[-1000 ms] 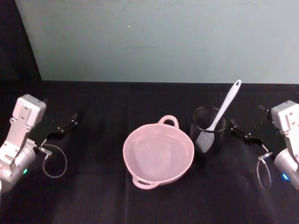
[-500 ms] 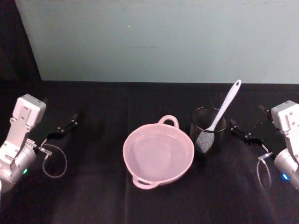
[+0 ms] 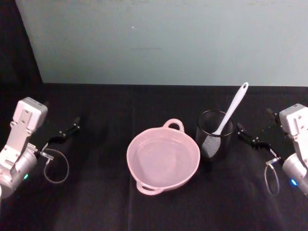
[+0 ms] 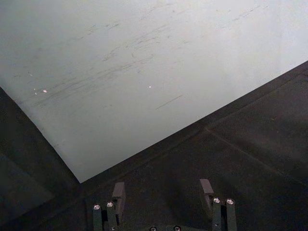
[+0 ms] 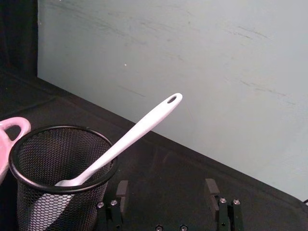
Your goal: Use the one hand to pick up the spoon and stir the clear water in the bowl.
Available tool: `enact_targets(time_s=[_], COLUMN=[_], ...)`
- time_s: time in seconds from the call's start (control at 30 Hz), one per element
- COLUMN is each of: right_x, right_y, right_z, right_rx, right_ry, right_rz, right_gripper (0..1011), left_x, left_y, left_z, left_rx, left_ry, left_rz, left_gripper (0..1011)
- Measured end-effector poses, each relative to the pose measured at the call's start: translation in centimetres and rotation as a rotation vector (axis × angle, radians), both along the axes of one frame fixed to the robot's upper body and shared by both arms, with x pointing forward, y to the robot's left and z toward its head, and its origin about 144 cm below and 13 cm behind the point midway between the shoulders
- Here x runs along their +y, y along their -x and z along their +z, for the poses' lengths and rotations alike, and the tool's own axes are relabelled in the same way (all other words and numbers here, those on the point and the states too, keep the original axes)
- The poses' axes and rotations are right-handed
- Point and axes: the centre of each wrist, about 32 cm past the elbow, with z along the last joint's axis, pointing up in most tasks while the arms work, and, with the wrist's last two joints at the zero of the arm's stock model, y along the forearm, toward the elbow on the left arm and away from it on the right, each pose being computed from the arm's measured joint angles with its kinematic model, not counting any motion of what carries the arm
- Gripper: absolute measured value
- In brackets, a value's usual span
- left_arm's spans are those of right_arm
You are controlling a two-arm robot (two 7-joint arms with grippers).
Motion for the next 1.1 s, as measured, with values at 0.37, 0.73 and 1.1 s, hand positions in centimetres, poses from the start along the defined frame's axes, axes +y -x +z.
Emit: enact_targets(time_s=[0.37, 0.73, 1.1], right_x=[0.00, 0.00, 0.00], right_y=[0.00, 0.00, 0.00], right_z=[0.00, 0.00, 0.00], right_rx=[0.000, 0.000, 0.000], right_ry=[0.000, 0.000, 0.000], right_rz=[0.000, 0.000, 0.000], right_gripper=[1003, 1003, 1003], left_x=[0.00, 0.00, 0.00], left_y=[0.00, 0.00, 0.00], left_z=[0.00, 0.00, 0.00], left_rx=[0.000, 0.000, 0.000], left_ry=[0.000, 0.000, 0.000], left_rz=[0.000, 0.000, 0.000], left_gripper=[1005, 1005, 1005])
